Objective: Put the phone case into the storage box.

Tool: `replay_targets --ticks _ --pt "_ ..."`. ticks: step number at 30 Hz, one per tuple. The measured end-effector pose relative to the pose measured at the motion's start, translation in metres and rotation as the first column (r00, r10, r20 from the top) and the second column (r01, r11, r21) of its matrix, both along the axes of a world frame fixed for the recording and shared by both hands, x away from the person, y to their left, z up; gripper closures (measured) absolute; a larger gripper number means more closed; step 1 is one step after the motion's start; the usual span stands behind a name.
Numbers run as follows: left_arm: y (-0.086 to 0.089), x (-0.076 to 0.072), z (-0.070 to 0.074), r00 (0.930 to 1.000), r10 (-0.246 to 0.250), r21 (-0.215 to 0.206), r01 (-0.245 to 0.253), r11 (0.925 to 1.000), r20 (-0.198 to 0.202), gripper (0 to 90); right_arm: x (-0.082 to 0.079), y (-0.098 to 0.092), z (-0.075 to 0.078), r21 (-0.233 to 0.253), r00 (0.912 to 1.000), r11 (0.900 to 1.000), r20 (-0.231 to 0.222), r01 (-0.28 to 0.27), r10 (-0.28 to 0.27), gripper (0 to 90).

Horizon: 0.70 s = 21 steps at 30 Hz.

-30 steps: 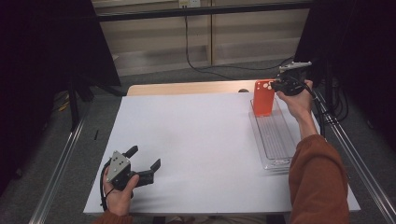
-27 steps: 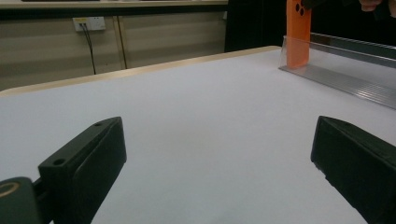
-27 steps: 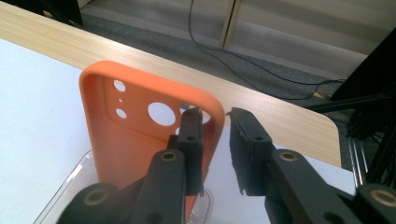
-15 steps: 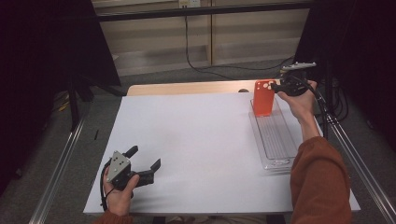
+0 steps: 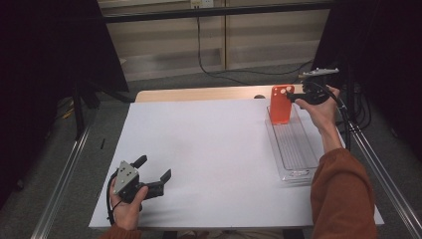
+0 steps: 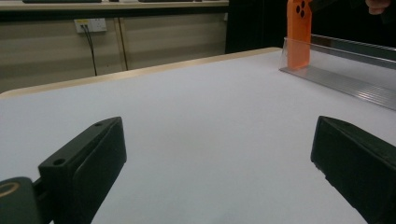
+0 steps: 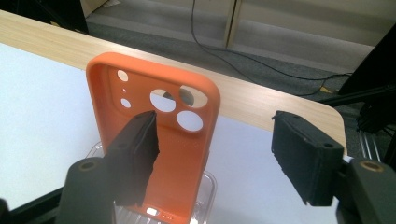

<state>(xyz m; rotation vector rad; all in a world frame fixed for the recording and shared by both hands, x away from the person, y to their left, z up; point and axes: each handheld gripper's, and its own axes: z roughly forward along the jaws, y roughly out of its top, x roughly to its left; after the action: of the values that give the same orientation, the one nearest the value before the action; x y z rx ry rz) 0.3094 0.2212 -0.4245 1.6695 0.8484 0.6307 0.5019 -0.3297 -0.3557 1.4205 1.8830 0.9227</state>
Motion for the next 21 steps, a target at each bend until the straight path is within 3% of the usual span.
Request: replay_targets --ticks 8,13,21 --pt "0.001 0.002 -0.001 0.9997 0.023 -0.020 -0.024 0.9995 -0.007 3.3 -0.004 -0.004 -0.002 0.034 0.9999 0.999 0.008 0.009 -0.009 14.0" --pt "0.001 0.002 -0.001 0.9997 0.022 -0.011 -0.023 0.9997 -0.006 3.3 -0.005 -0.006 -0.006 0.059 0.9997 0.998 -0.002 0.026 -0.026 5.8" --pt "0.001 0.001 0.000 0.9998 0.021 -0.010 -0.021 0.9997 -0.001 3.3 -0.013 -0.007 -0.006 0.107 0.9990 0.994 0.032 0.027 -0.030 3.1"
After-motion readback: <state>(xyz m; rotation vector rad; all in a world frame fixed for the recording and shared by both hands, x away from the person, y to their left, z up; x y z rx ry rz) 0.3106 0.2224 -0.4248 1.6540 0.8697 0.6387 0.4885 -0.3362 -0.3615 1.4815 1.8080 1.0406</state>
